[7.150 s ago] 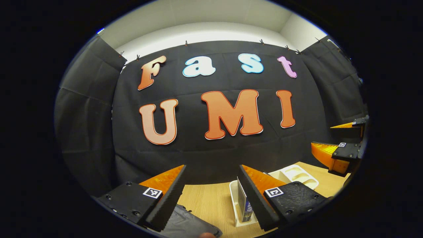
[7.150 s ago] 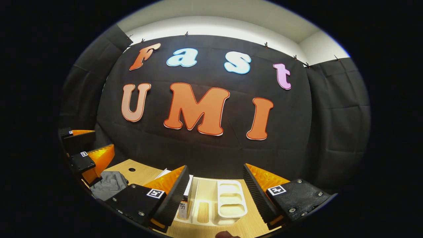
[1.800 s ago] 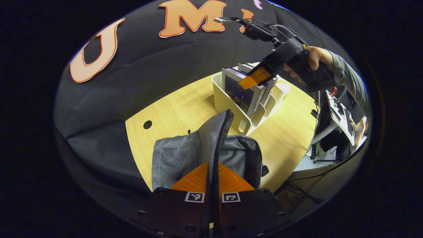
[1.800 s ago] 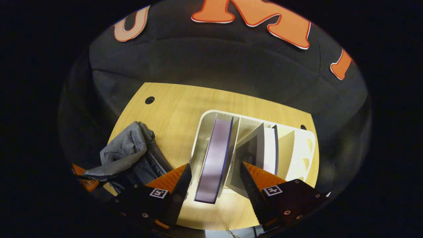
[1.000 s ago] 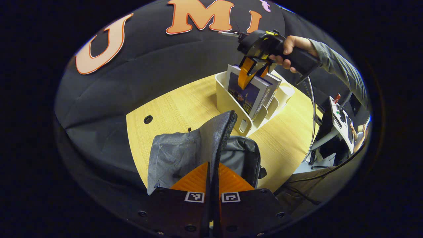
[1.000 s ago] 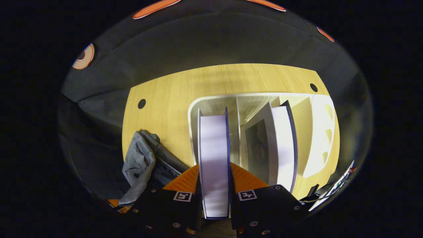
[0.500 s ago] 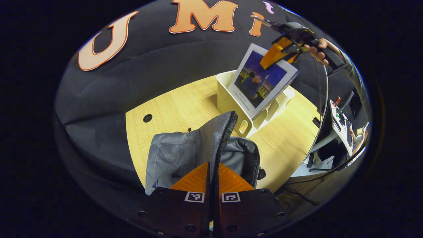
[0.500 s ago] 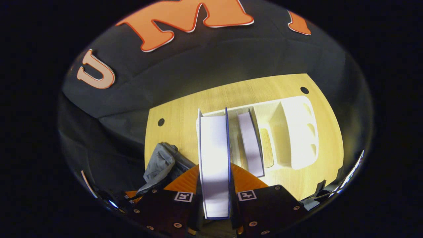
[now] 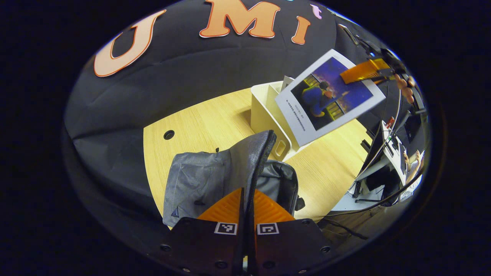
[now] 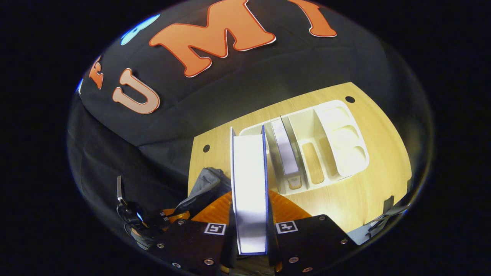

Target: Open the schoolbag, grab two books from the bookshelf and put them into the schoolbag.

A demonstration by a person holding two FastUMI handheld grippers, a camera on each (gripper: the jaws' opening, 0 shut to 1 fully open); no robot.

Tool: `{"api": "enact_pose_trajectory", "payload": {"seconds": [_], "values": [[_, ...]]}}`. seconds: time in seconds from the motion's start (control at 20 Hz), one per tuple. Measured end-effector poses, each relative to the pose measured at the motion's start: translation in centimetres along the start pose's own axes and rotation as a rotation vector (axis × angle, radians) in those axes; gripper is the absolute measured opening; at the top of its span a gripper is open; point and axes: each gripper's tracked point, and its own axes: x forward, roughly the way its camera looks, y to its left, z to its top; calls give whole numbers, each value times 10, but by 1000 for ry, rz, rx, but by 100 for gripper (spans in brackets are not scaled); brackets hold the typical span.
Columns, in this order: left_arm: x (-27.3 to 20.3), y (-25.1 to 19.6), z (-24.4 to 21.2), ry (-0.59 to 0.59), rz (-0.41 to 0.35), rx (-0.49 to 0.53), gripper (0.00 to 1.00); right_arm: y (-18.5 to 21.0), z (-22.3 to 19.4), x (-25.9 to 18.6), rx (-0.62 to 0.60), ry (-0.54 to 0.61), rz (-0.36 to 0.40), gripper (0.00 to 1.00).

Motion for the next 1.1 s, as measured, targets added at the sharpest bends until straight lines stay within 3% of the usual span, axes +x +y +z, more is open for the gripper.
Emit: {"api": "enact_pose_trajectory", "payload": {"seconds": [0.45, 1.1], "values": [[4, -1, -4, 0, -14, -20, 5, 12, -79, 7, 129, -6, 130, 32], [-10, 10, 11, -41, -1, -66, 5, 61, -153, 87, 346, 16, 305, 32]]}}
